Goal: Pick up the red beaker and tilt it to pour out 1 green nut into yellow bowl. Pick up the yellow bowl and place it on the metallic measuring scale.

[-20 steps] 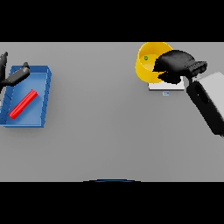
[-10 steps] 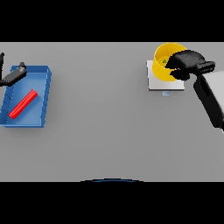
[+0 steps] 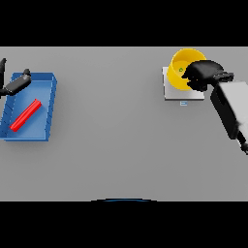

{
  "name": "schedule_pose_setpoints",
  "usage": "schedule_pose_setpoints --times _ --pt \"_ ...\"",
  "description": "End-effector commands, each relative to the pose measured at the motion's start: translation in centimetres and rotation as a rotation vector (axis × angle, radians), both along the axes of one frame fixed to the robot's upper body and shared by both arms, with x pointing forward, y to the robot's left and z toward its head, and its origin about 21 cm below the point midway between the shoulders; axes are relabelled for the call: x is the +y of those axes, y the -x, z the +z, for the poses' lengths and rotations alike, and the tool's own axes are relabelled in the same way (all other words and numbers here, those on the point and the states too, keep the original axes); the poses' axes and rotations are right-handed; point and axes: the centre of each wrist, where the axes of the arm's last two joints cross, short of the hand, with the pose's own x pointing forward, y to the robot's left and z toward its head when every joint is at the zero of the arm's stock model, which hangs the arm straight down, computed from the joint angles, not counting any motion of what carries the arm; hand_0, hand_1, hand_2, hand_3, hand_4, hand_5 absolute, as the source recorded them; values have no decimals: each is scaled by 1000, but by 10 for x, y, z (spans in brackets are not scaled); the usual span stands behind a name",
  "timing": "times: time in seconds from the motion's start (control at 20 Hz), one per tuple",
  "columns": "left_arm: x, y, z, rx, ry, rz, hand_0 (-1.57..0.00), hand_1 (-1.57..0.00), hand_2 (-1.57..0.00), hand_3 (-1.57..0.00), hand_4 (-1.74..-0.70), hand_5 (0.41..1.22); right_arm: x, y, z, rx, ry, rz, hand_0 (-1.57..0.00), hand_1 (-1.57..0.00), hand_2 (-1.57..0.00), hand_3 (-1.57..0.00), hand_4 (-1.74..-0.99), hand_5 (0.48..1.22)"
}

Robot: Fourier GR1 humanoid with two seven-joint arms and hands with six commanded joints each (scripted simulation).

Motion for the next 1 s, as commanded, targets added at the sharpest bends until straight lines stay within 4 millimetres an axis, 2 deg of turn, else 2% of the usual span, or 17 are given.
schedule_pose_setpoints --times 0.0,0.1,0.15,0.2,0.25,0.35,0.45,0.55,0.7,0.95 --pt "-1 -1 -2 2 0 3 1 1 1 1 -806 734 -2 0 -2 4 -4 0 -1548 -1420 -1568 -1481 -1721 1221" --pt "1 -5 0 2 -9 5 1 1 1 1 -811 740 -3 -3 -1 29 -15 -7 -1536 -1411 -1569 -1165 -1728 1221" --pt "0 -6 0 2 -6 1 1 1 1 1 -813 745 2 -3 -4 40 -19 -18 -1543 -1443 -1496 -1022 -1659 1221" --pt "-2 -8 0 5 -3 -1 1 1 1 1 -812 745 2 -4 -3 45 -28 -22 -1525 -1350 -1348 -907 -1596 1134" --pt "-3 -8 -3 14 0 2 1 1 1 1 -812 744 -1 -4 -4 52 -29 -32 -1219 -1083 -1132 -824 -1548 1053" --pt "1 -9 -5 13 -2 6 1 1 1 1 -812 745 -2 -5 -4 69 -21 -30 -780 -692 -810 -711 -1470 928" --pt "-2 -10 -9 18 -6 2 1 1 1 1 -805 740 -2 -6 -4 88 -28 -31 -499 -443 -597 -635 -1425 851" --pt "3 -12 -5 12 -8 8 1 1 1 1 -809 739 -2 -6 -7 89 -25 -23 -319 -283 -449 -572 -1397 799" --pt "2 -12 -4 12 2 3 1 1 1 1 -812 736 -1 -7 -7 106 -16 10 -163 -144 -288 -475 -1356 755" --pt "-1 -13 -4 11 13 3 1 1 1 1 -821 734 -1 -11 -6 113 12 14 -53 -47 -115 -348 -1308 733"
